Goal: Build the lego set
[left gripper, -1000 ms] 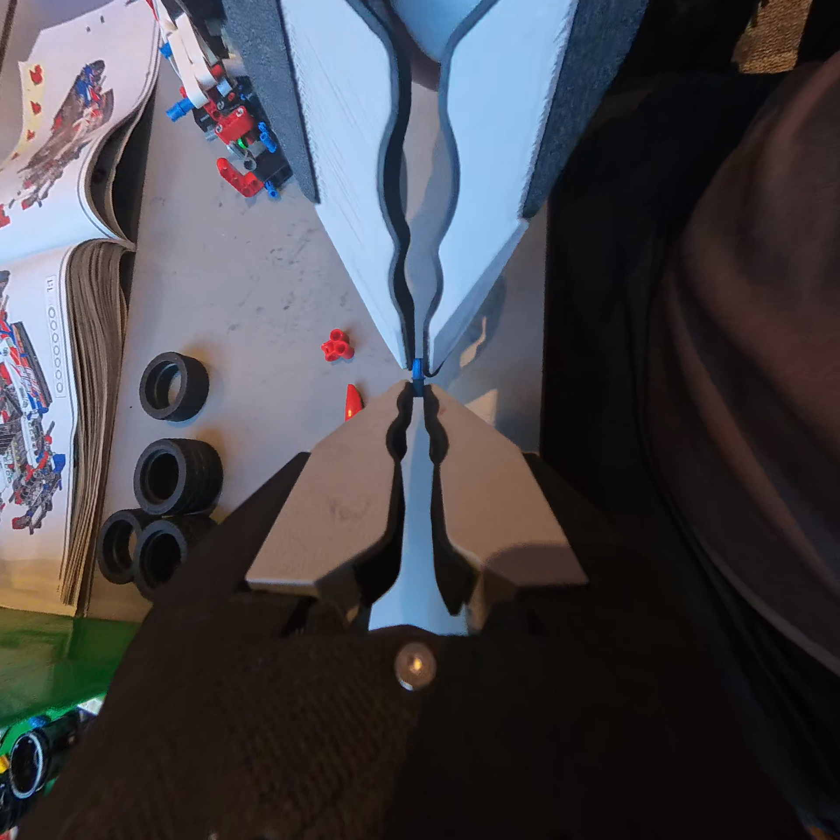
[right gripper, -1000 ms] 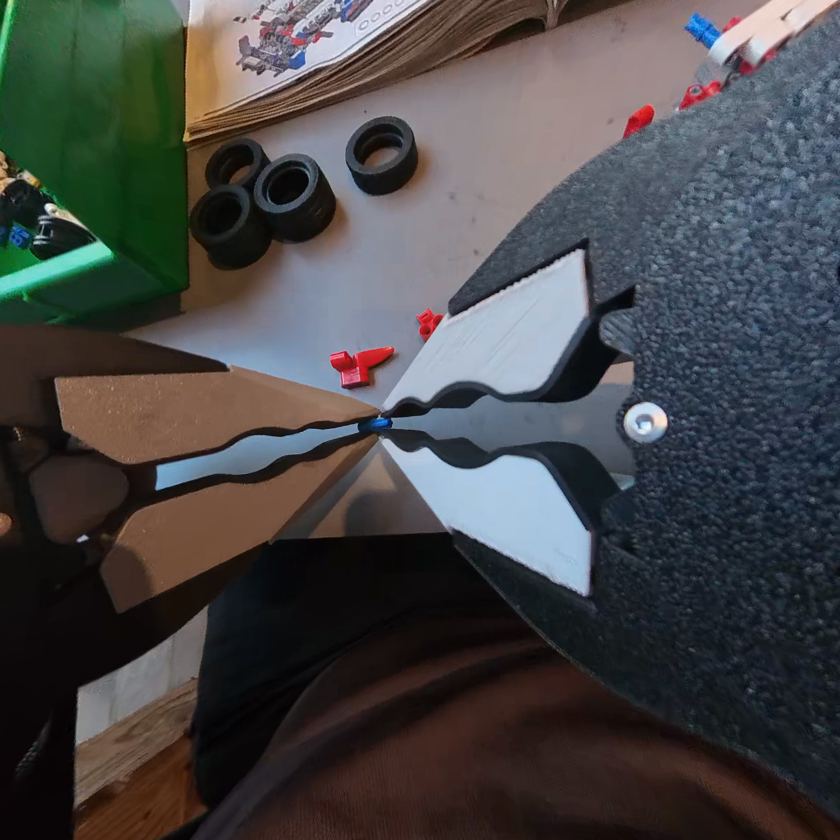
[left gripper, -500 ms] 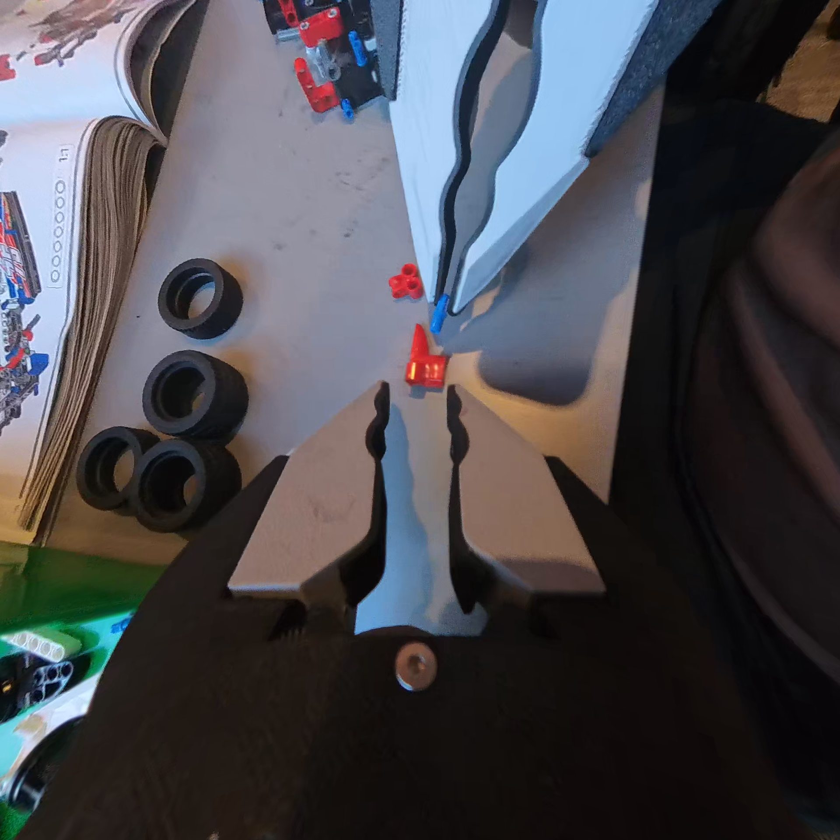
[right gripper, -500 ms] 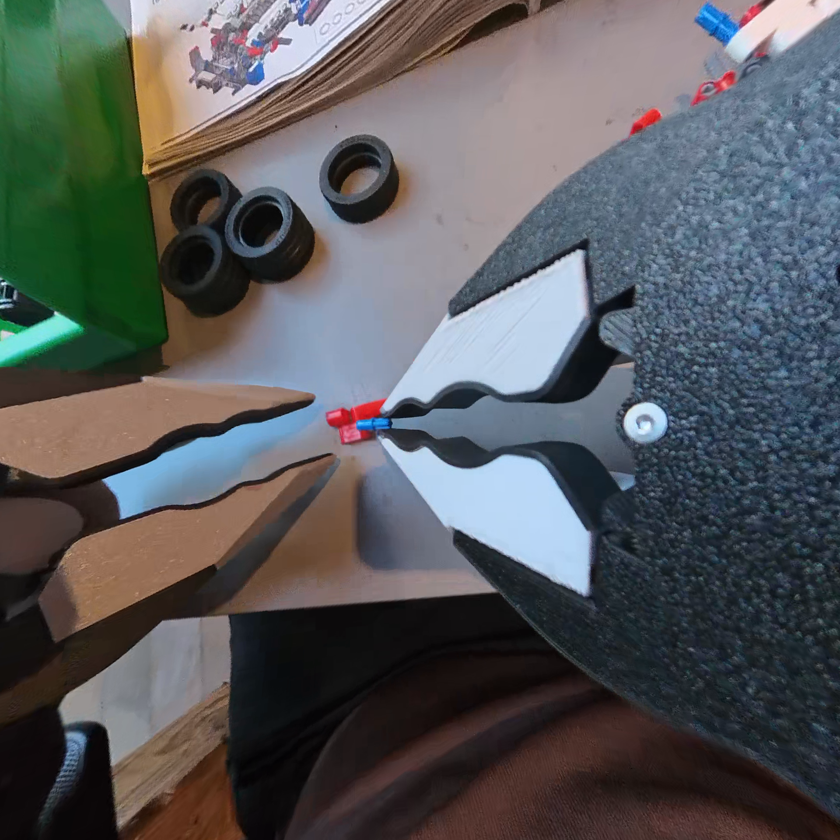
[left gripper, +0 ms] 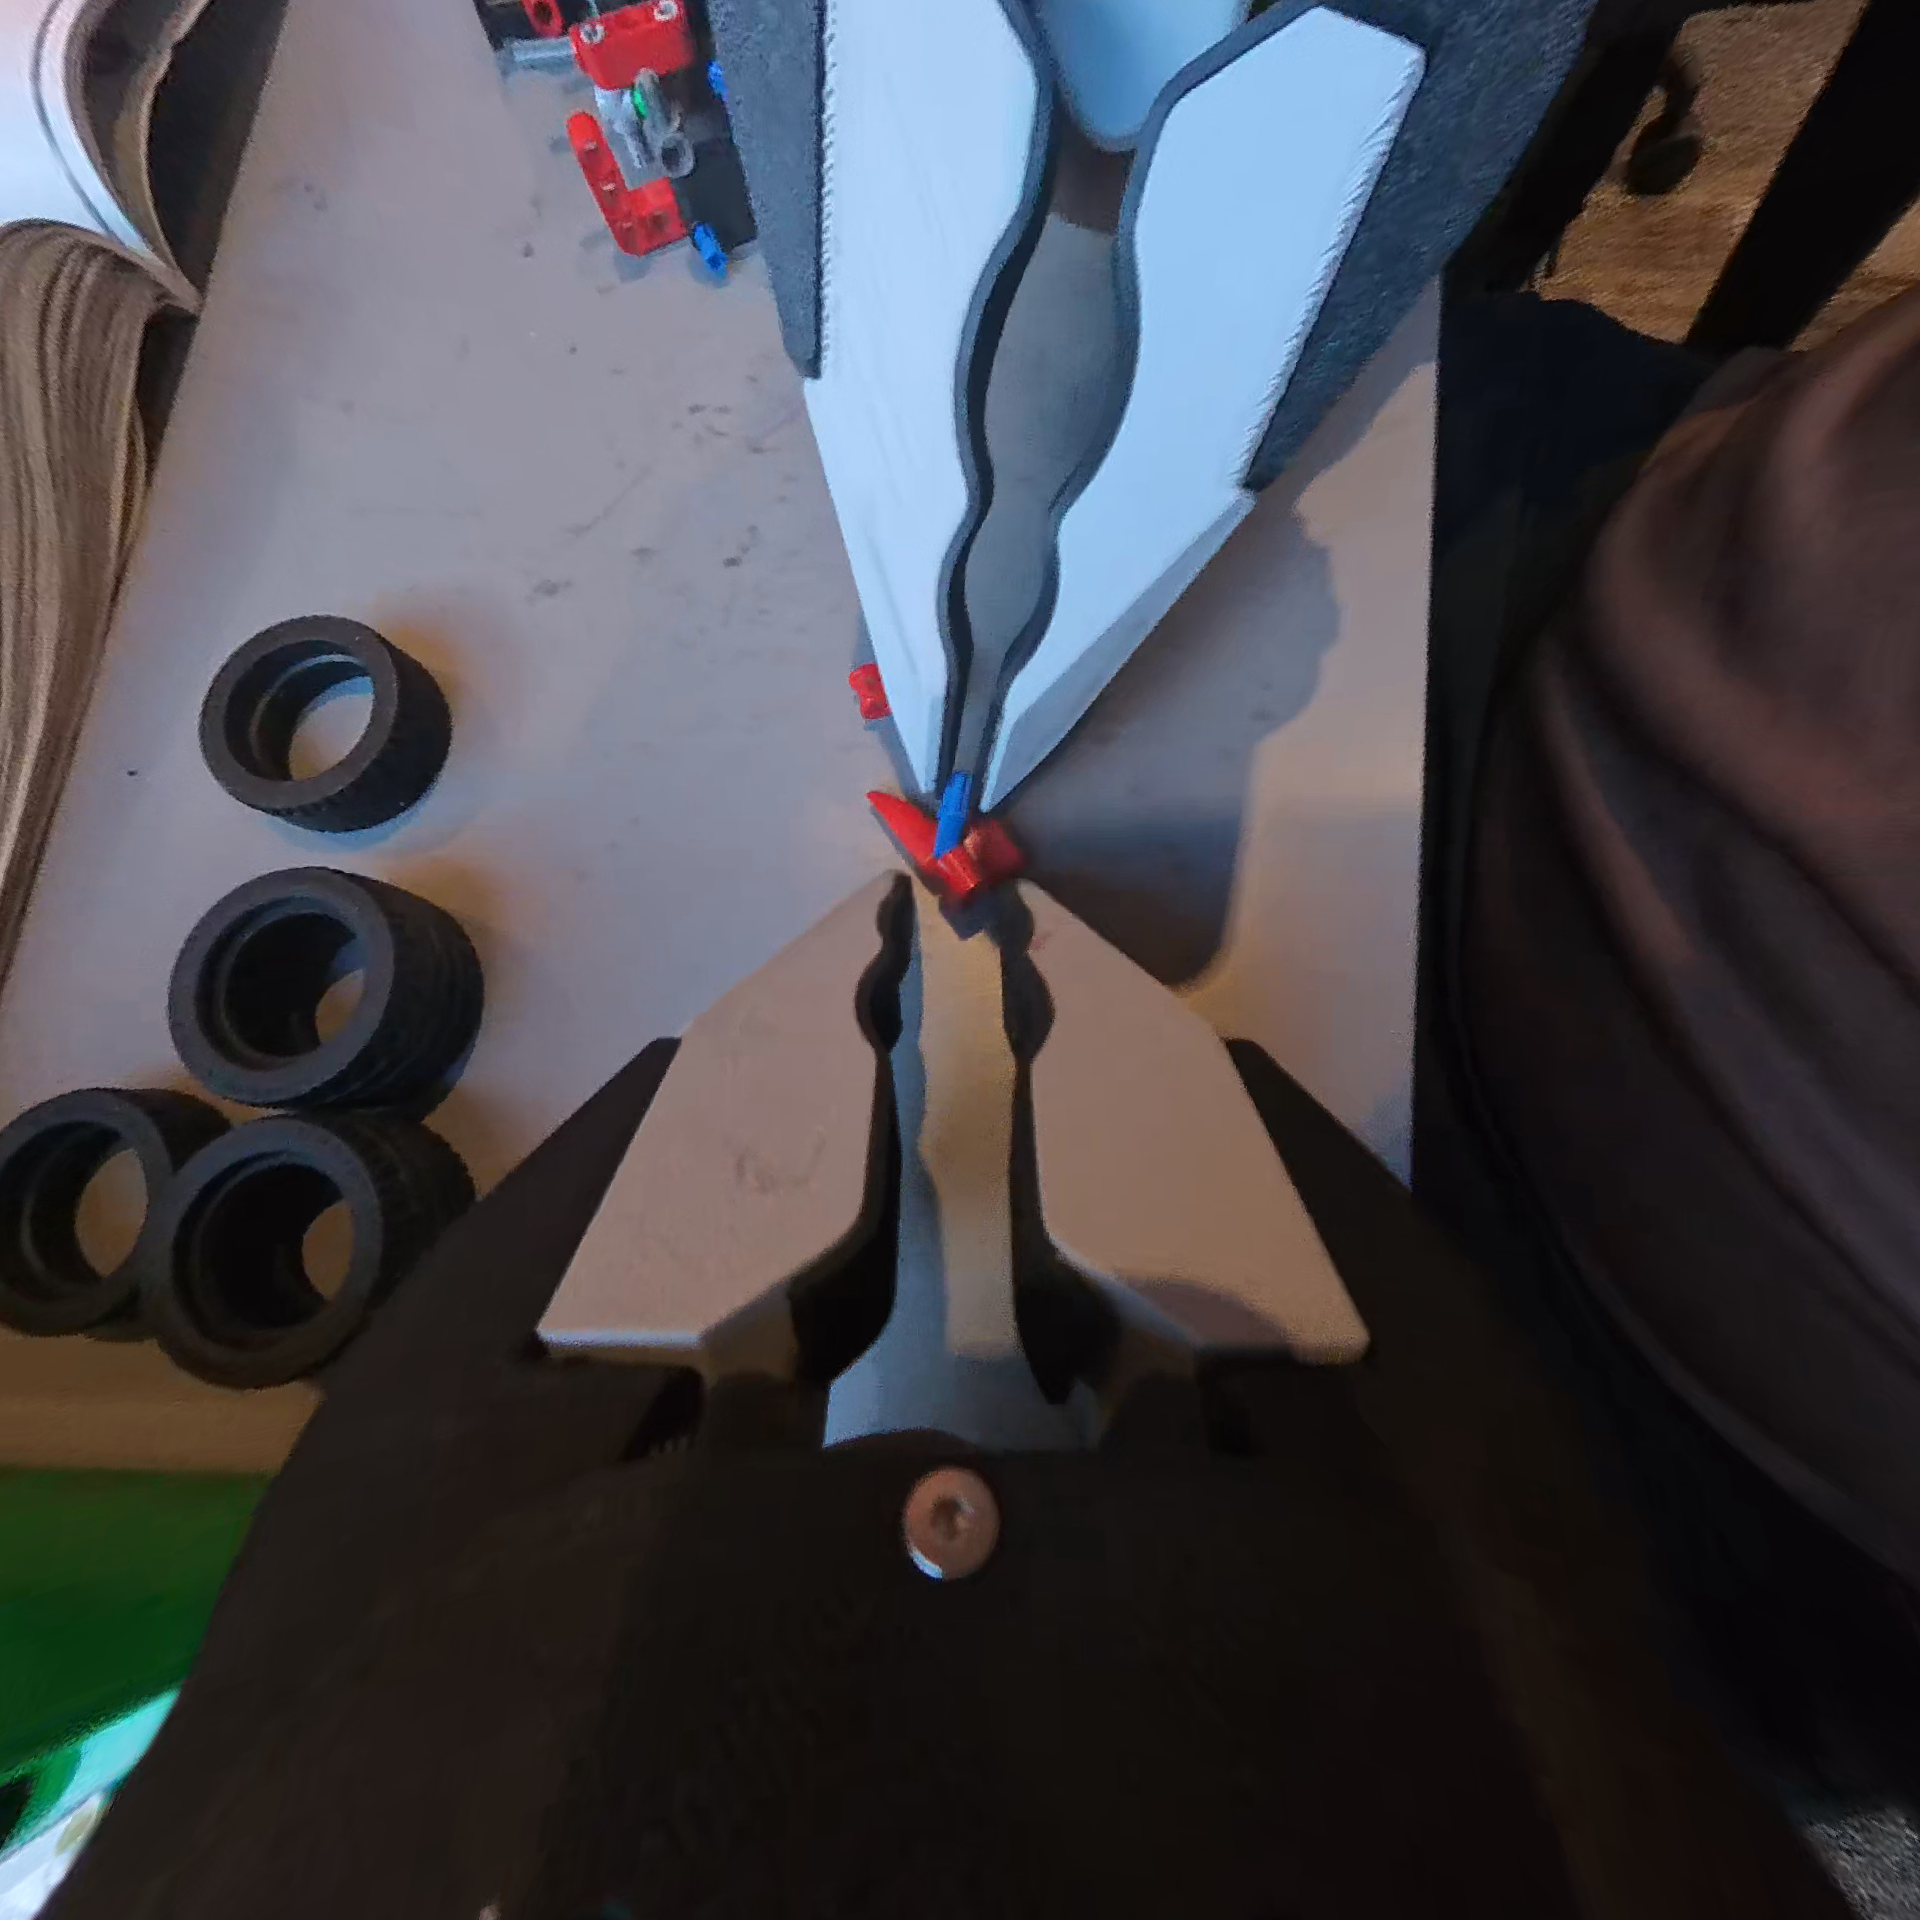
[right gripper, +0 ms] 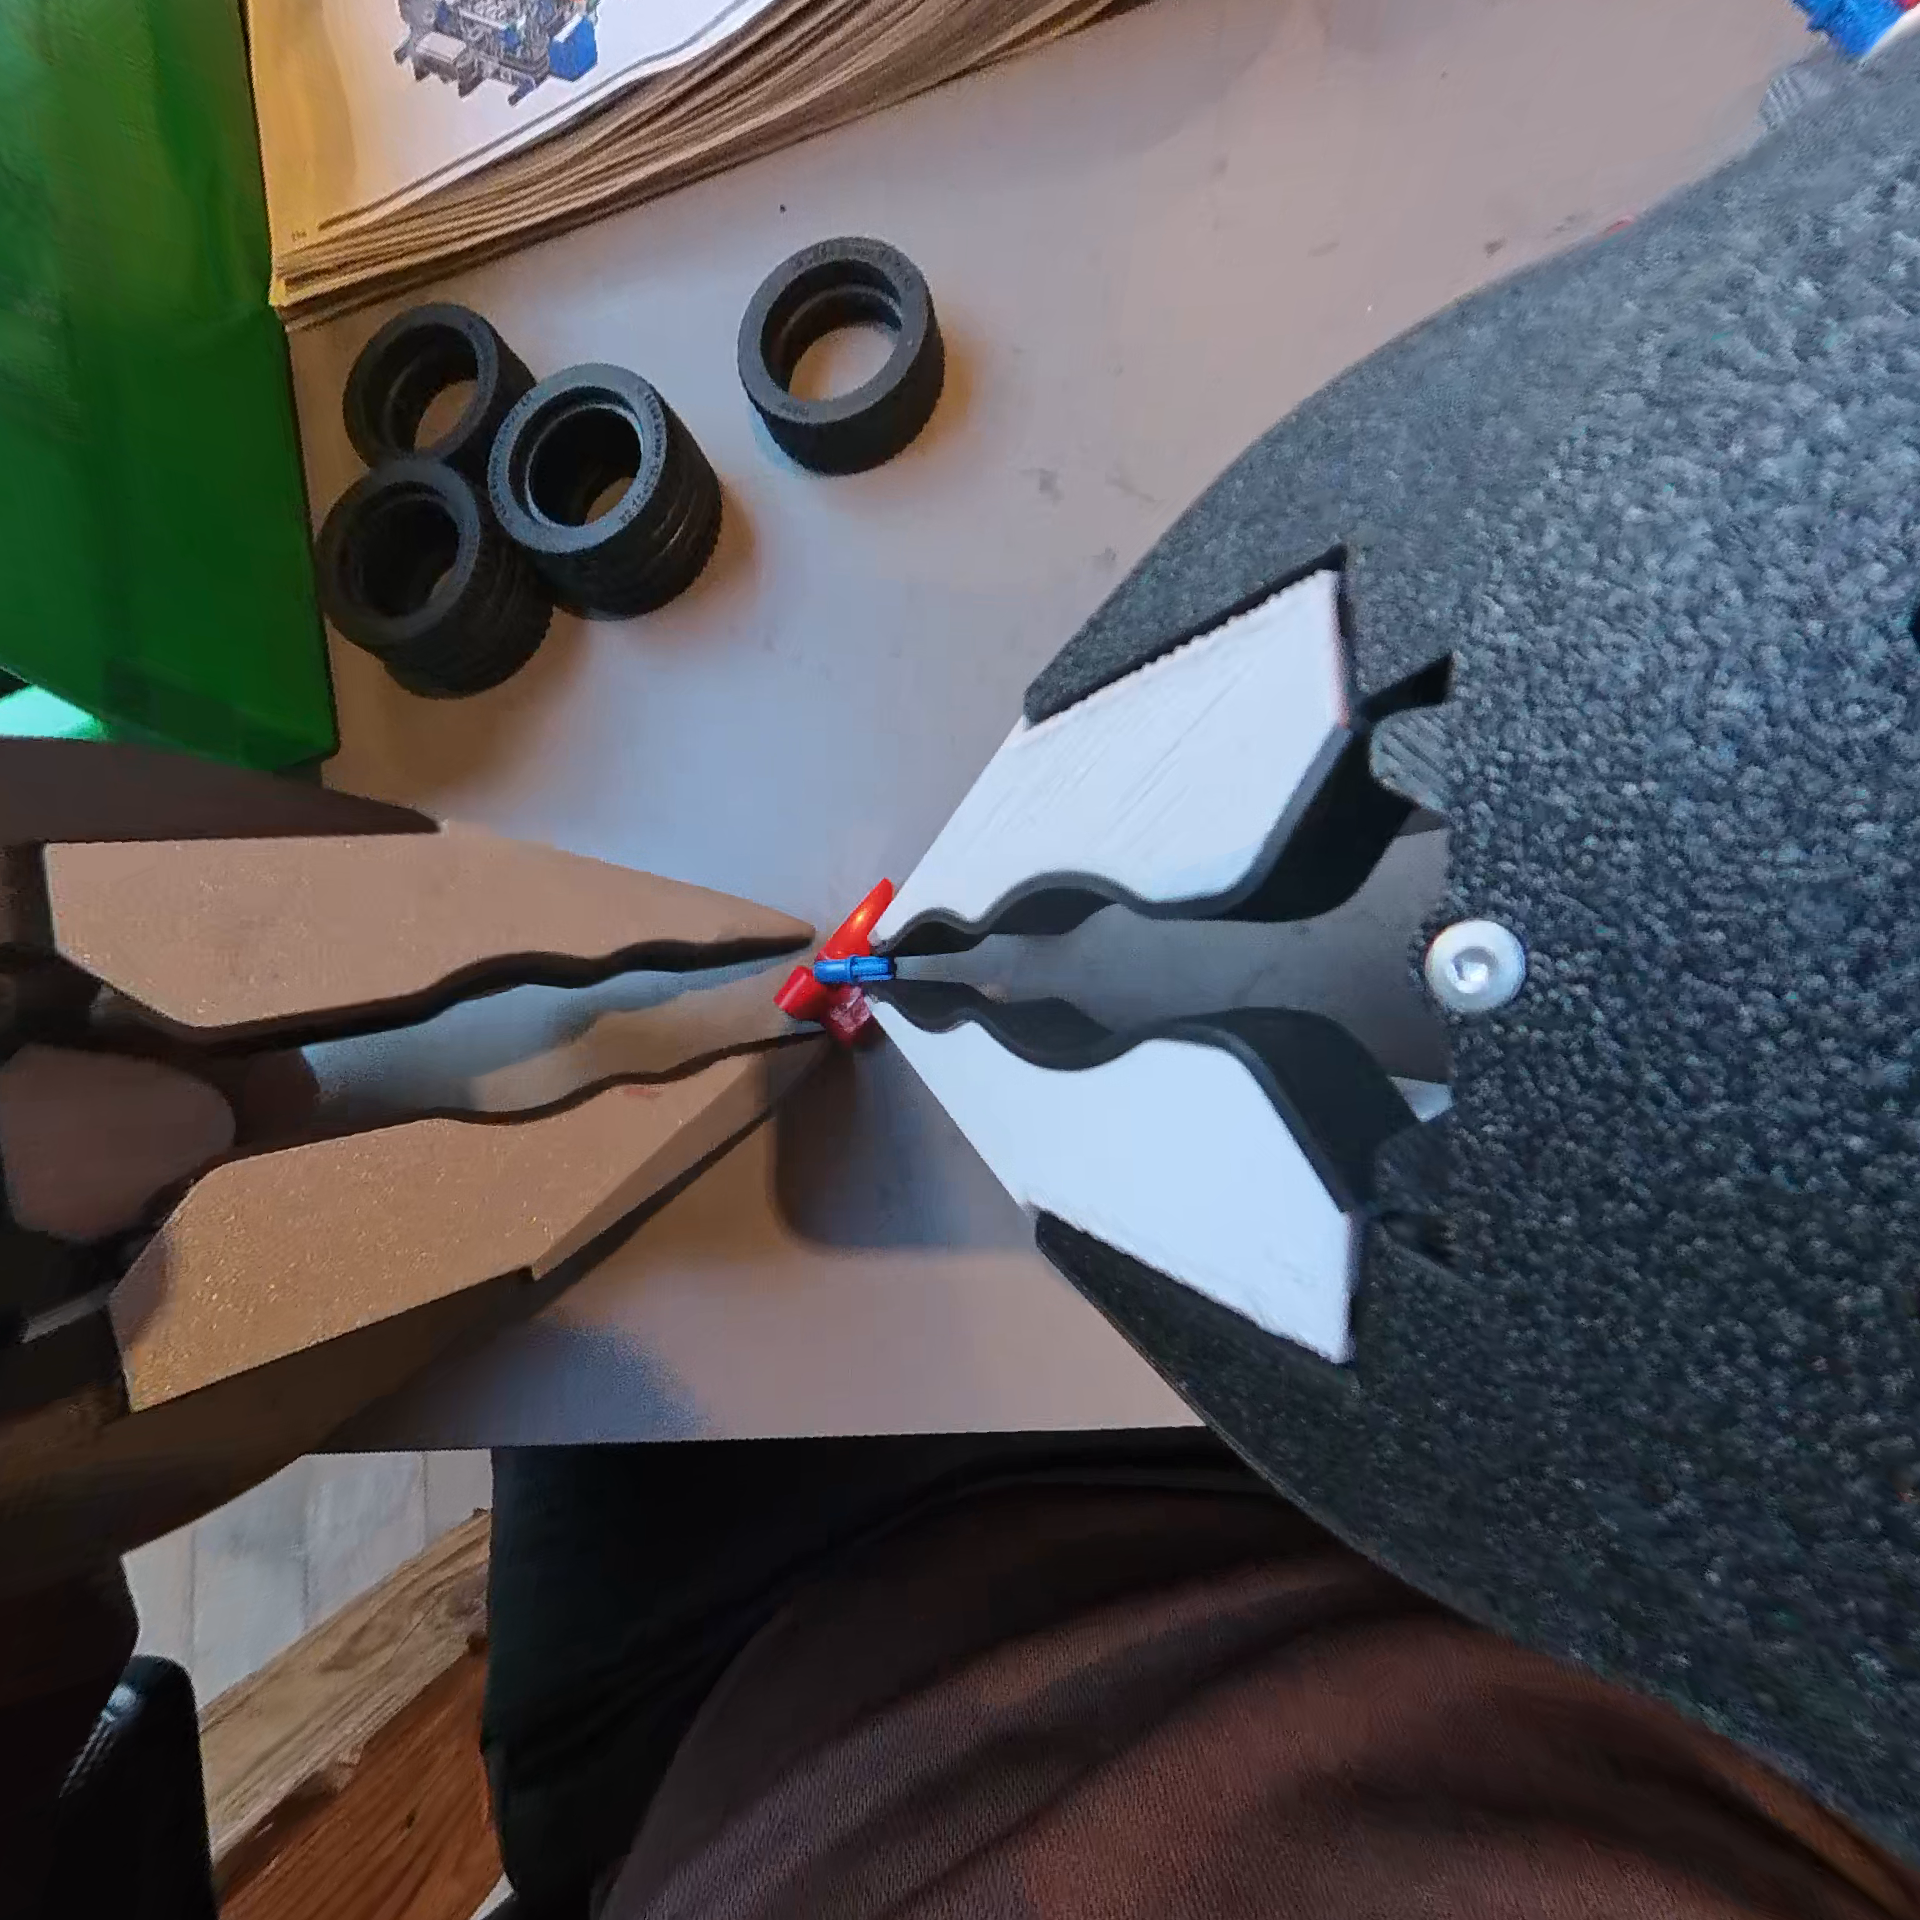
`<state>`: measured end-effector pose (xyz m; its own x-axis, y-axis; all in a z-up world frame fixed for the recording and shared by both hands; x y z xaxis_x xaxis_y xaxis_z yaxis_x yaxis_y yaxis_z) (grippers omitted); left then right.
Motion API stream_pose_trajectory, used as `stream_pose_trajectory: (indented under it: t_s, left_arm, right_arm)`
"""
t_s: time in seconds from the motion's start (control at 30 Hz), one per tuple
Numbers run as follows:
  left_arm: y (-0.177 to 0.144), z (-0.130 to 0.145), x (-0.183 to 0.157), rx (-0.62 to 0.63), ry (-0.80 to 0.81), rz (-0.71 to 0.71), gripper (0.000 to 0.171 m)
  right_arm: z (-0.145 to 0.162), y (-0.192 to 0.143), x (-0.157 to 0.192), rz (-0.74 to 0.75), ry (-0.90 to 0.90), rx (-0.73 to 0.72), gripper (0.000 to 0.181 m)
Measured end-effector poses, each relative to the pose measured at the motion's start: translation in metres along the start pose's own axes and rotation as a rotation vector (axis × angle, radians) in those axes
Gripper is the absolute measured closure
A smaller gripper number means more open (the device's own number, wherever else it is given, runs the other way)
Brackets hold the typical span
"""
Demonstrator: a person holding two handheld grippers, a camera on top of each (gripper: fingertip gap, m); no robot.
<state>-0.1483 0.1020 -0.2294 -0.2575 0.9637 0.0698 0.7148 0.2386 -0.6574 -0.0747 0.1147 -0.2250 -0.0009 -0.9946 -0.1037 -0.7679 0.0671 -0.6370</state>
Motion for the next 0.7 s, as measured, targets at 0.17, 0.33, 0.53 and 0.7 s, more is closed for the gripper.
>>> stream_pose_trajectory:
  t_s: [0.17,0.33,0.53,0.7]
  left_arm:
    - [-0.001,-0.001,0.001,0.005,-0.007,0.003,0.162]
    - [-0.008,-0.007,-0.002,-0.023,-0.071,0.004,0.159]
    - [-0.007,-0.01,-0.008,0.0,-0.125,-0.036,0.169]
    - [-0.008,-0.007,-0.009,0.035,-0.08,-0.073,0.168]
  right_arm:
    - [0.0,0.0,-0.001,-0.006,-0.004,0.007,0.177]
    - [-0.001,0.0,0.005,-0.023,0.012,0.004,0.177]
    - [-0.001,-0.001,0.009,-0.021,0.021,0.004,0.177]
    - [-0.001,-0.003,0.013,-0.027,0.032,0.001,0.177]
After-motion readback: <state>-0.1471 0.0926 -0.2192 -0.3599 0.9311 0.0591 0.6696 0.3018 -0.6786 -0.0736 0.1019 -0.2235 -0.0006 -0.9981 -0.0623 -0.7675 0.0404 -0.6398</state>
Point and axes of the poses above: each gripper's, where its closed fingertips meet, y out along the fingers, z out of its underside, x = y × z across the jaws, the point moved 5 cm from there along -y, back along the fingers, and after that the axes turned 5 degrees about -x, right-handed, at the moved point
